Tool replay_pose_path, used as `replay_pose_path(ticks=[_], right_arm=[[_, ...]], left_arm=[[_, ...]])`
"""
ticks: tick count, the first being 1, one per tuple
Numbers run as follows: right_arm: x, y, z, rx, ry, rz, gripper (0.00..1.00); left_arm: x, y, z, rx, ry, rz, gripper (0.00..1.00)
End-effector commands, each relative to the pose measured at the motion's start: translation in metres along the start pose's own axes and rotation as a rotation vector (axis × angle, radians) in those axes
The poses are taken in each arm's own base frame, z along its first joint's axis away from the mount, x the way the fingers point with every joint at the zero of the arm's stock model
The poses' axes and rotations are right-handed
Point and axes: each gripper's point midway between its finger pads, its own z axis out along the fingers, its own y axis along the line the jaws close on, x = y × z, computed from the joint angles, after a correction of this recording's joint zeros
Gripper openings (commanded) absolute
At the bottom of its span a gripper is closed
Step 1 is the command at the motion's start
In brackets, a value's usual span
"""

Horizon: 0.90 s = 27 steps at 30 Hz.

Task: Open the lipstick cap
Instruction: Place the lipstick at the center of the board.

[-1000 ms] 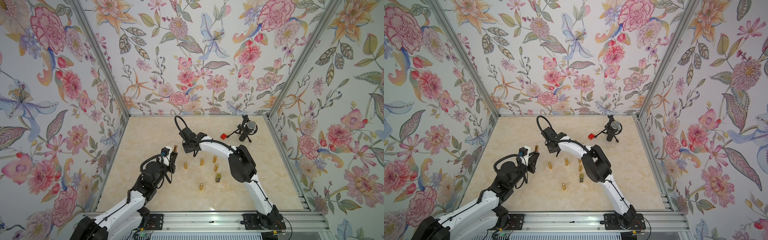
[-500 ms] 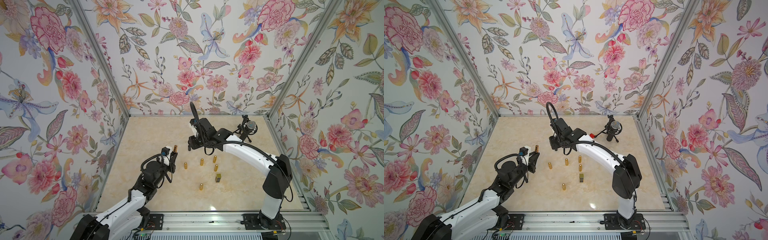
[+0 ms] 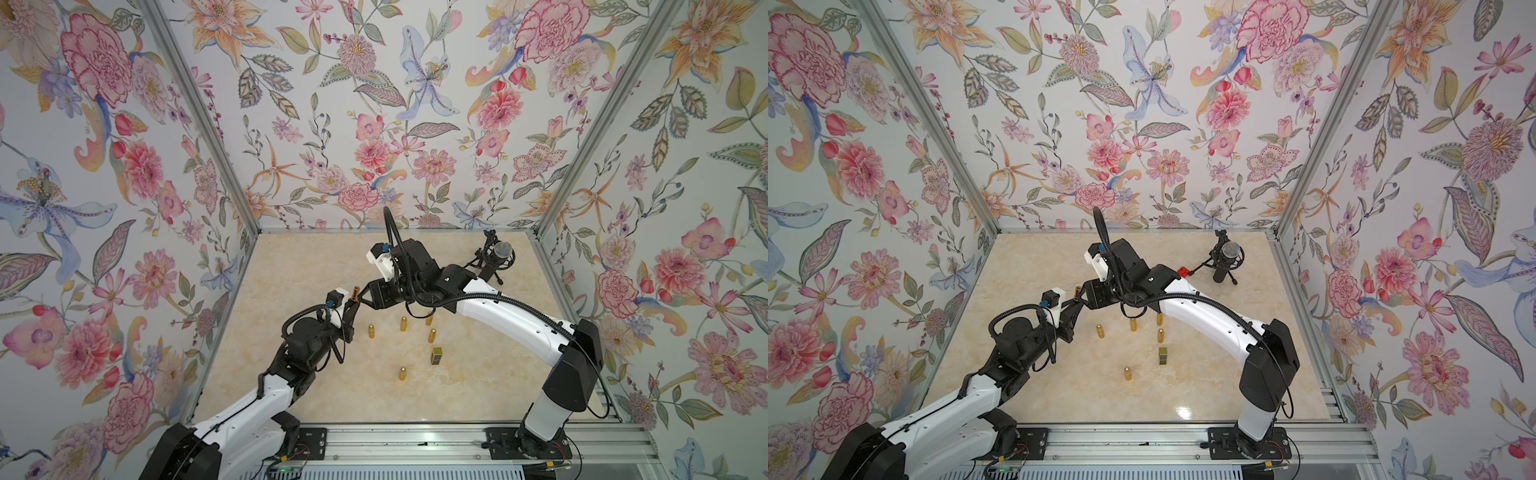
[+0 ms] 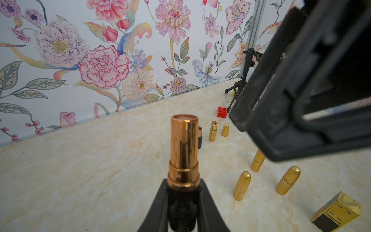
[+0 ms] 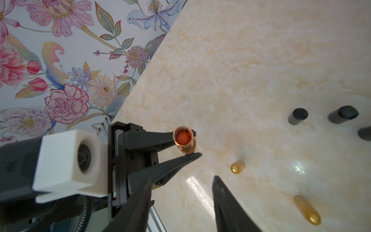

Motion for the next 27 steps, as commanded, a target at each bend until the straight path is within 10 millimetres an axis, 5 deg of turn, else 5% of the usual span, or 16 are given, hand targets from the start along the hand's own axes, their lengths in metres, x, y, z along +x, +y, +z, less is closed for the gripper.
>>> replay_pose_path(ticks=[1,13,27], right_arm=[[-0.015,0.01,0.01,-0.015,-0.034,0.004,0.52],[-0.019,0.001,0.034,0.058,-0.044,-0.032,0.41],[-0.025,0.0,0.029,0.08,-0.069,-0.056,0.31]], left_arm=[[-0.026,-0.003,0.001,0.029,-0.064,0.03,0.1],[-0.028,-0.007,0.001,0.053,-0.061,0.038,0.09],[-0.021,-0.006,0.002,0.046,-0.044,0.036,0.08]])
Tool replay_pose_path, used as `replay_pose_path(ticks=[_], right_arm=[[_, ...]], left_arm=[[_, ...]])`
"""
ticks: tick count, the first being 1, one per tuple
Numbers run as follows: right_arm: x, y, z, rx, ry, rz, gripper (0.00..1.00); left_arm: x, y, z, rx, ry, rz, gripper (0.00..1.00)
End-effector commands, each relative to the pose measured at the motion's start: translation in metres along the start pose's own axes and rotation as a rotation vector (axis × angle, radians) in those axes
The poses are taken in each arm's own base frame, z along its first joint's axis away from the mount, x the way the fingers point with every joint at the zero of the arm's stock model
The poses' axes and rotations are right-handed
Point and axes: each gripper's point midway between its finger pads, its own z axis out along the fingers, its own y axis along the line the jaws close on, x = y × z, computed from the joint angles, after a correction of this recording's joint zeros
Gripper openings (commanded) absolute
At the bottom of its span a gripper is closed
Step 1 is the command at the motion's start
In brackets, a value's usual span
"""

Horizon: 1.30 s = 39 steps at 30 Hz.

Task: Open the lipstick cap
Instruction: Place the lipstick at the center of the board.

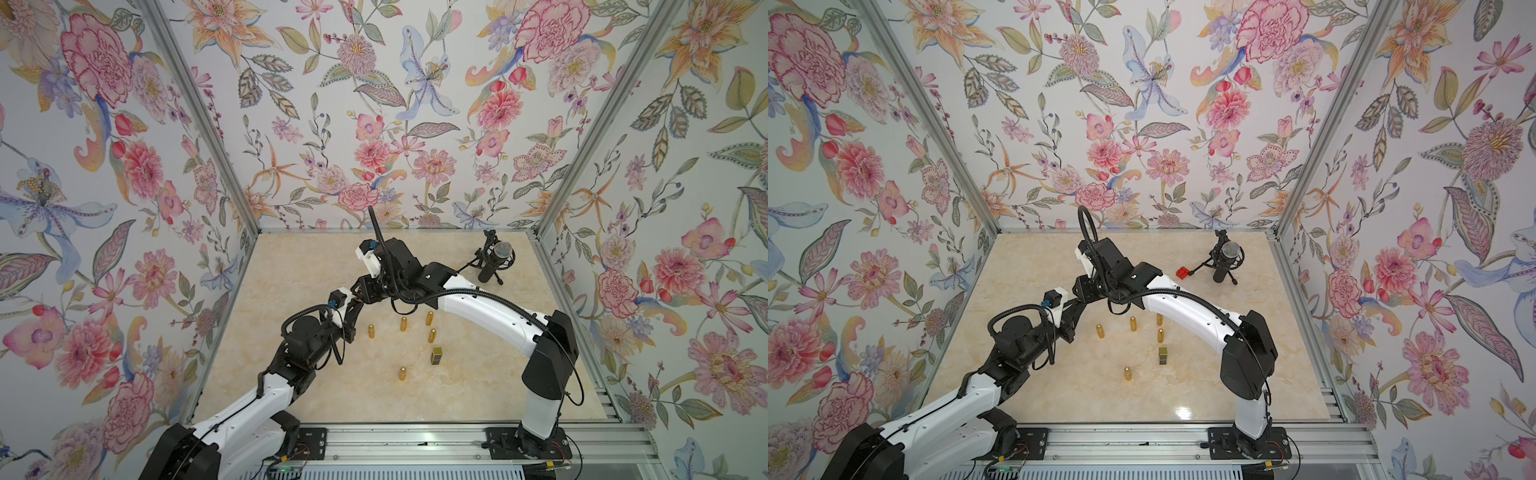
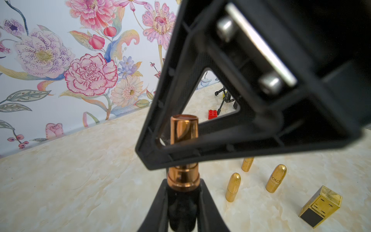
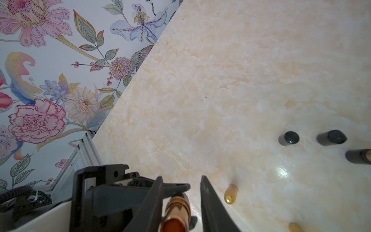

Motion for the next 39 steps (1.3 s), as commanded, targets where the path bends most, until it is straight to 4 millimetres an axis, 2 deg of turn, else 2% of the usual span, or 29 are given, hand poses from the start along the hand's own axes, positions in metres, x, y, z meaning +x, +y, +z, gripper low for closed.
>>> replay_pose_path(ticks=[1,11,16,18,19,21,23,27,31,39], right_arm=[[-0.008,0.005,-0.003,-0.004,-0.027,-0.019,0.3],[-0.012,0.011,-0.007,-0.011,-0.04,-0.025,0.2],[-0.014,0.01,-0.009,-0.003,-0.049,-0.028,0.18],[-0.015,0.01,-0.008,-0.004,-0.05,-0.03,0.17],[-0.015,0.011,-0.009,-0.004,-0.052,-0.032,0.17],[-0.018,0.009,-0.008,0.003,-0.058,-0.031,0.18],[-0.02,0.005,-0.006,0.015,-0.063,-0.035,0.18],[-0.027,-0.012,0.004,0.074,-0.077,-0.043,0.19],[-0.032,-0.032,0.023,0.159,-0.085,-0.092,0.2],[-0.028,-0.071,0.081,0.299,-0.053,-0.179,0.2]], left_arm=[[-0.012,0.005,0.001,-0.013,-0.025,0.015,0.08],[-0.008,0.007,0.002,-0.028,-0.011,0.005,0.09],[-0.007,0.009,0.002,-0.037,-0.004,0.003,0.16],[-0.007,0.009,0.003,-0.038,-0.003,0.003,0.24],[-0.007,0.009,0.003,-0.039,-0.001,0.002,0.32],[-0.007,0.011,0.003,-0.049,0.002,-0.004,0.58],[-0.005,0.012,0.001,-0.057,0.008,-0.015,0.77],[-0.001,0.014,-0.005,-0.075,0.011,-0.066,0.96],[0.005,0.023,-0.014,-0.134,0.035,-0.127,0.99],[0.022,0.045,-0.035,-0.293,0.106,-0.226,0.99]])
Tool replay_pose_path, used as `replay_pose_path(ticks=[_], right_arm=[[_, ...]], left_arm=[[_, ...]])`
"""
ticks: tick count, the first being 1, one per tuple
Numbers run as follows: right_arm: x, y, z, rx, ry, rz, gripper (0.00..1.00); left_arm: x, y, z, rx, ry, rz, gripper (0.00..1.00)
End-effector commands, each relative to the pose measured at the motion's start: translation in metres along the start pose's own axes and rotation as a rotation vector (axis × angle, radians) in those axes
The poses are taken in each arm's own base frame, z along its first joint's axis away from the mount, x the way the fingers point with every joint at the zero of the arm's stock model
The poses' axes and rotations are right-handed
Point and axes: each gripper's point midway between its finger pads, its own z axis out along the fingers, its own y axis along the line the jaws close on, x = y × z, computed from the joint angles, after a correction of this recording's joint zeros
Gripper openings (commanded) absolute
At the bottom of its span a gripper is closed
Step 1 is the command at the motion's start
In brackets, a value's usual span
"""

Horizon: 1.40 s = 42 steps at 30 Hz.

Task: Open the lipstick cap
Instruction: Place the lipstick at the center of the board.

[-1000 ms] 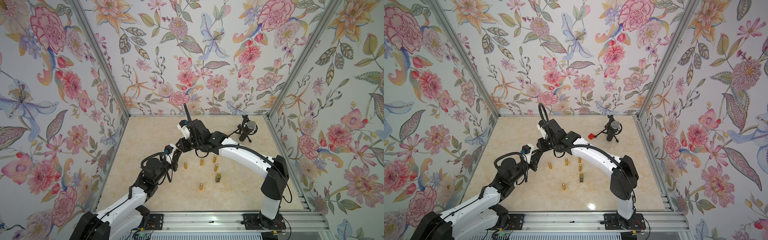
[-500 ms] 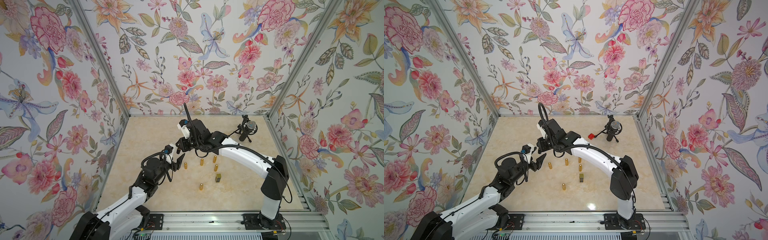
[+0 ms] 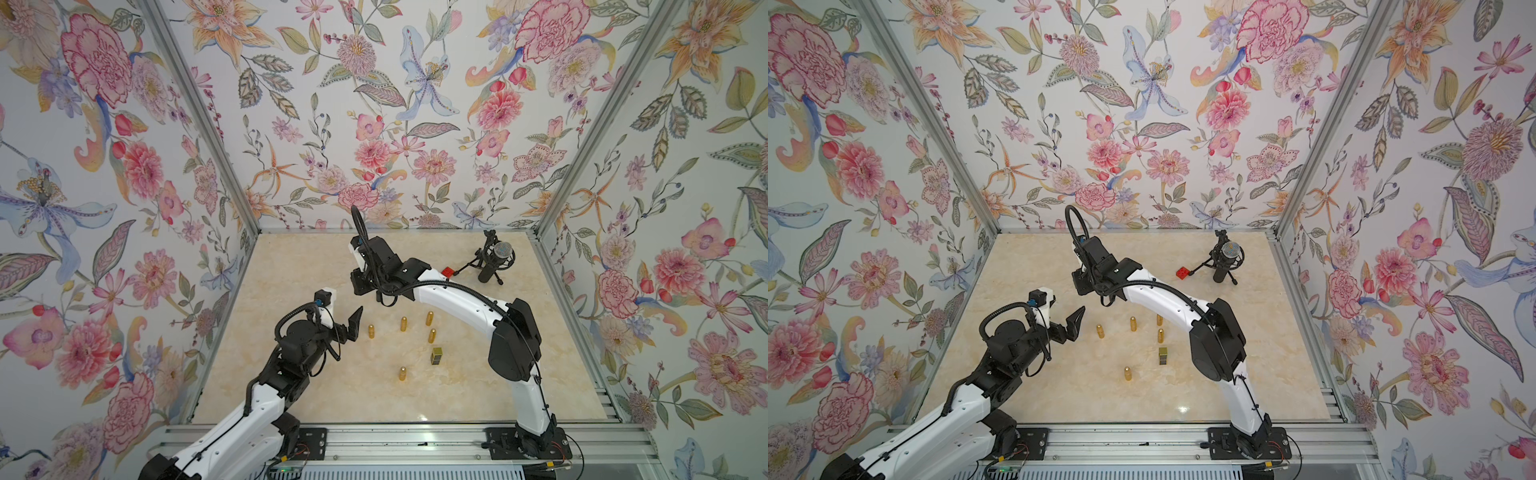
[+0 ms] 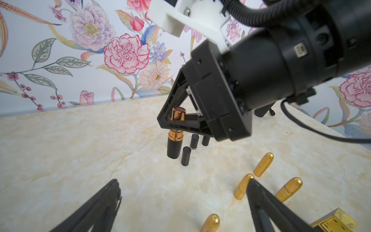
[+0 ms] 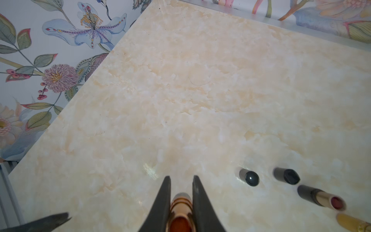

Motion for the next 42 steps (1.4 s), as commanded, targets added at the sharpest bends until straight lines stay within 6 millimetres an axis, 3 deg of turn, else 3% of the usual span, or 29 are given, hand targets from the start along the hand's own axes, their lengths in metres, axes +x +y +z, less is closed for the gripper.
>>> replay_pose_path(ticks=[1,8,20,30,42], right_arm=[[-0.004,-0.013,0.02,0.08,-0.016,-0.066,0.2],[0.005,-0.029,0.056,0.123,0.009,-0.081,0.21],[0.029,-0.045,0.1,0.163,0.05,-0.102,0.22],[0.042,-0.058,0.119,0.201,0.052,-0.08,0.21],[0.052,-0.065,0.123,0.197,0.06,-0.056,0.22]], left_arm=[[0.015,0.022,-0.007,-0.115,0.057,-0.076,0.99],[0.029,0.039,-0.02,-0.213,0.095,-0.138,0.99],[0.019,0.047,-0.033,-0.256,0.041,-0.159,0.99],[0.016,0.047,-0.031,-0.256,0.034,-0.149,0.99],[0.021,0.045,-0.028,-0.243,0.049,-0.147,0.99]])
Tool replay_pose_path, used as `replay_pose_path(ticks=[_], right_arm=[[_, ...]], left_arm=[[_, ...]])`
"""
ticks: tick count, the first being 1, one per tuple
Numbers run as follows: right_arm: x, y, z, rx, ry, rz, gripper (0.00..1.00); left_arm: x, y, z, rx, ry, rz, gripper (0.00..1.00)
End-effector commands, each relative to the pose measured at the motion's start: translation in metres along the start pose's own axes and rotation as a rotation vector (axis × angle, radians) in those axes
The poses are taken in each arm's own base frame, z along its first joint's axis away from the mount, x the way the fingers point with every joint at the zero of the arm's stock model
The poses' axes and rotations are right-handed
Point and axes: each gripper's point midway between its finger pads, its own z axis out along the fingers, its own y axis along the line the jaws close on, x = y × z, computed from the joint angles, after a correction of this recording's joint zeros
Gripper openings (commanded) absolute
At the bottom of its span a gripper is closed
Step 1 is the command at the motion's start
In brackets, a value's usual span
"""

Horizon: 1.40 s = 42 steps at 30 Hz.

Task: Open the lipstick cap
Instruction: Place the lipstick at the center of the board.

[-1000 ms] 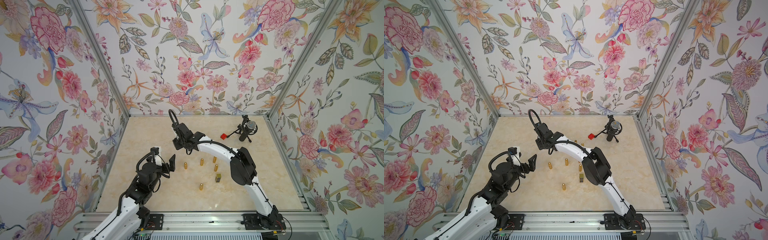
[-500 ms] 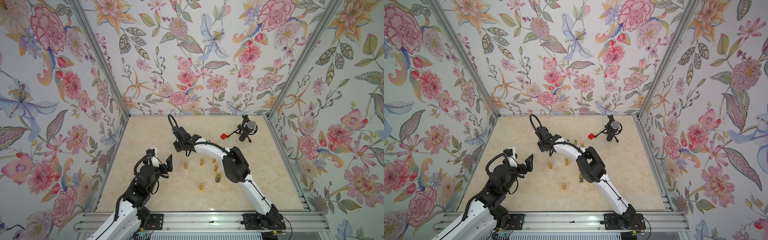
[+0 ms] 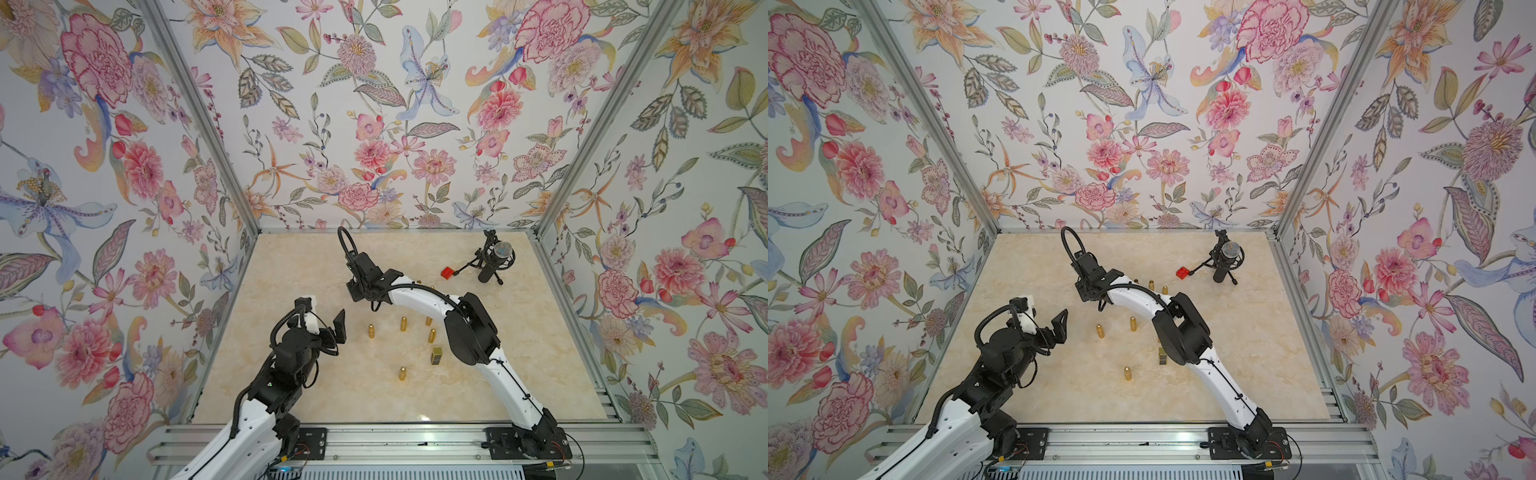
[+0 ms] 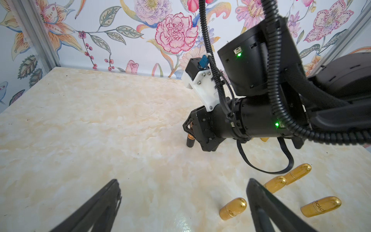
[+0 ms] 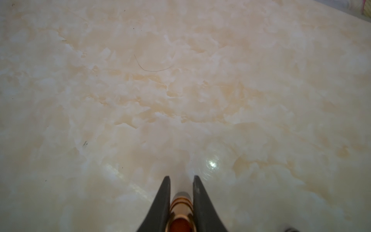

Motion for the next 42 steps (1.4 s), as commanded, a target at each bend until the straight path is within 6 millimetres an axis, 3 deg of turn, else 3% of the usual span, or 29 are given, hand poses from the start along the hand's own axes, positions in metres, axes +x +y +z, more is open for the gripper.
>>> replay_pose_path(ticks=[1,15,22,26,32,36,42], right_arm=[[0.011,-0.008,0.009,0.017,0.012,0.019,0.22],[0.011,-0.007,0.008,0.004,0.001,0.036,0.27],[-0.006,-0.007,-0.005,0.004,-0.034,0.043,0.44],[-0.022,-0.006,-0.028,-0.012,-0.068,0.047,0.49],[-0.046,-0.009,-0.085,-0.038,-0.121,0.067,0.55],[-0.04,-0.011,-0.116,-0.057,-0.1,0.081,0.56],[-0.008,0.003,-0.156,-0.125,-0.019,0.102,0.56]], left_arm=[[0.003,0.006,0.001,-0.022,-0.004,-0.012,0.99],[0.003,0.006,0.001,-0.018,-0.003,-0.012,0.99],[0.002,0.005,0.001,-0.015,-0.007,-0.015,0.99],[0.0,0.005,0.0,-0.014,-0.008,-0.01,0.99],[-0.003,0.003,-0.001,-0.006,-0.003,-0.002,0.99],[-0.005,0.0,-0.002,0.003,0.008,0.015,0.99],[-0.009,-0.003,-0.001,0.005,0.039,0.043,0.99]])
